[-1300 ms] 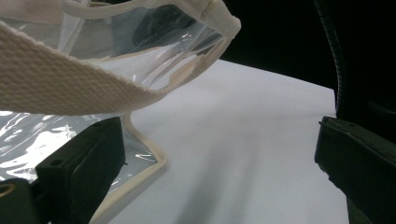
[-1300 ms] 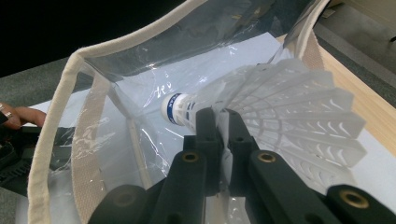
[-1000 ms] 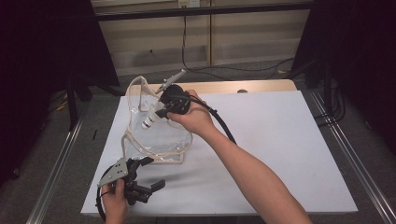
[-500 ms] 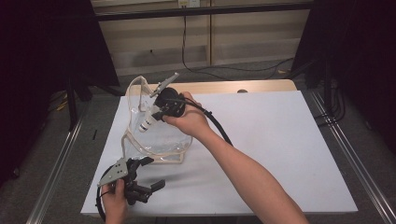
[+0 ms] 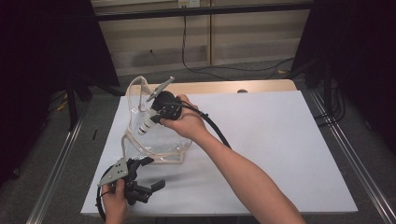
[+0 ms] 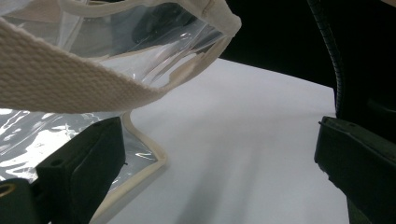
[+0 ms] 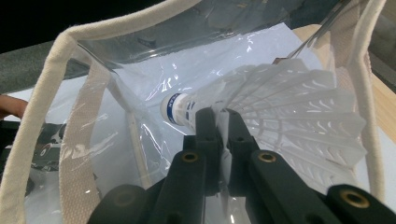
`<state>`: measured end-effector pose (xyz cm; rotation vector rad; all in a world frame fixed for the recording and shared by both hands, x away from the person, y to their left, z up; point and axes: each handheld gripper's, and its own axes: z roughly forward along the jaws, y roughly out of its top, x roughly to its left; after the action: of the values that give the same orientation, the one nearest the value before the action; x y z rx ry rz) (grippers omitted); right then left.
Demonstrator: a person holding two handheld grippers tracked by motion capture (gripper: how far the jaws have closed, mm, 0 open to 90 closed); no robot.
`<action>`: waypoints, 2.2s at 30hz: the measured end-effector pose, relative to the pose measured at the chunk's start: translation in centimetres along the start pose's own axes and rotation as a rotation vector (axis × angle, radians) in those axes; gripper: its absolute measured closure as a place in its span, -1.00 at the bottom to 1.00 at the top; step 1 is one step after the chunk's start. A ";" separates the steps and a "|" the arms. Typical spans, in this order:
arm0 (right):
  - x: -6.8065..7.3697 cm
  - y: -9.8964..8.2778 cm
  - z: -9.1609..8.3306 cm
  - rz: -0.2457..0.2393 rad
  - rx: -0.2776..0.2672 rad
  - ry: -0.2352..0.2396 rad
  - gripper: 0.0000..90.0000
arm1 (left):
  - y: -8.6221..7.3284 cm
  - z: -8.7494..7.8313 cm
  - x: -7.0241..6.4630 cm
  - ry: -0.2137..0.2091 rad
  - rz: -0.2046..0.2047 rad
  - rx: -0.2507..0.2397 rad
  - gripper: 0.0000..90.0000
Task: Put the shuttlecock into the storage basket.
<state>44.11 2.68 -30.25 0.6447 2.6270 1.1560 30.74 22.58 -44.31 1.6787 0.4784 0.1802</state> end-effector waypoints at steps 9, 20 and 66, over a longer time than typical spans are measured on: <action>0.0 0.0 0.4 -0.011 0.011 -0.002 0.94 | 0.0 0.0 0.0 0.001 0.000 0.001 -0.95; 0.0 0.0 0.7 -0.015 0.018 -0.007 0.94 | 0.0 0.1 0.0 0.000 0.001 0.002 -0.95; 0.2 0.4 2.0 -0.056 0.063 -0.022 0.93 | 0.0 0.0 0.0 -0.004 0.004 0.001 -0.95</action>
<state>44.72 4.31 -31.28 0.5885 2.6545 1.0477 30.79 22.59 -44.30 1.6810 0.4718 0.1796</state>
